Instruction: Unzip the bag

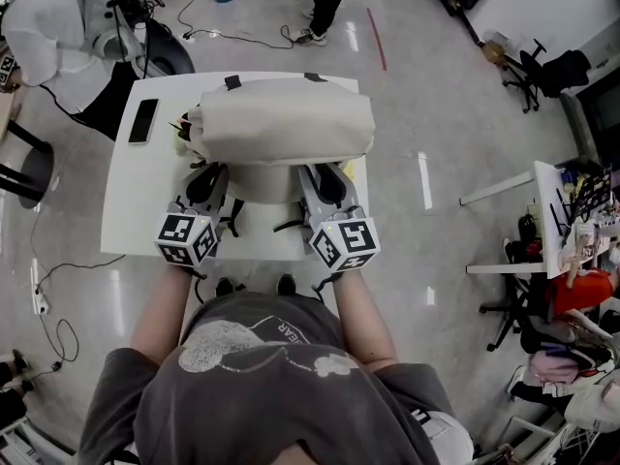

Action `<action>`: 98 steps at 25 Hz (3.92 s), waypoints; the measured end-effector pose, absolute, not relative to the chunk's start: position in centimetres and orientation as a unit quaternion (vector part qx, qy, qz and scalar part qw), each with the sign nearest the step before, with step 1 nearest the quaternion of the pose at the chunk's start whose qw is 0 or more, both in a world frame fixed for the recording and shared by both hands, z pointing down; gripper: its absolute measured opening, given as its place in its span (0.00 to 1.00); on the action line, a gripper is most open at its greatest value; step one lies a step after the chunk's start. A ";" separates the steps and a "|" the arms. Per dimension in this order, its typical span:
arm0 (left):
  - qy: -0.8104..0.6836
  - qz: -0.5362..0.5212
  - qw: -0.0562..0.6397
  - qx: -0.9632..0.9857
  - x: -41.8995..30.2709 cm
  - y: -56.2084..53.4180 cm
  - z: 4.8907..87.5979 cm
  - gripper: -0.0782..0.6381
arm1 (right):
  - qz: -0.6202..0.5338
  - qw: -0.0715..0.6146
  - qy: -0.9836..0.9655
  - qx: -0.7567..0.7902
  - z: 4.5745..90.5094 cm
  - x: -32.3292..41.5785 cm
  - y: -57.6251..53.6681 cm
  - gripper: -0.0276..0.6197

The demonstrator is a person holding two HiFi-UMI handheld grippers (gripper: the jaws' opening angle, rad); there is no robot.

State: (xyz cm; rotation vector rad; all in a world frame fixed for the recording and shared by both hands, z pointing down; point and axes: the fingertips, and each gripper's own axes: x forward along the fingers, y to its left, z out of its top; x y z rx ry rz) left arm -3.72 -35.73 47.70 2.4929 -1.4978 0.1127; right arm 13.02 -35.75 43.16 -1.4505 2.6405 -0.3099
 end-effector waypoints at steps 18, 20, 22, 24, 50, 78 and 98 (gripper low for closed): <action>-0.601 0.017 0.060 0.797 -3.1 -33.8 45.2 0.30 | -0.131 0.050 0.897 -0.420 45.5 17.9 -35.0 0.19; -0.602 0.015 0.064 0.796 -3.1 -32.9 45.3 0.29 | -0.125 0.050 0.896 -0.422 45.3 17.9 -35.1 0.18; -0.600 0.012 0.072 0.797 -3.4 -31.8 45.6 0.27 | -0.121 0.051 0.892 -0.433 45.1 17.7 -34.9 0.15; -0.595 0.005 0.085 0.799 -3.5 -30.6 46.1 0.23 | -0.122 0.053 0.884 -0.449 45.4 17.7 -34.4 0.10; -0.486 -0.014 0.133 0.864 -7.4 -8.3 46.8 0.16 | -0.110 0.032 0.829 -0.548 44.3 12.8 -9.5 0.04; -0.463 -0.014 0.121 0.878 2.0 8.3 44.9 0.13 | -0.111 0.049 0.846 -0.519 43.6 18.7 8.9 0.04; -0.493 -0.028 0.126 0.861 4.4 19.5 44.5 0.12 | -0.087 0.012 0.891 -0.446 43.2 17.3 18.7 0.04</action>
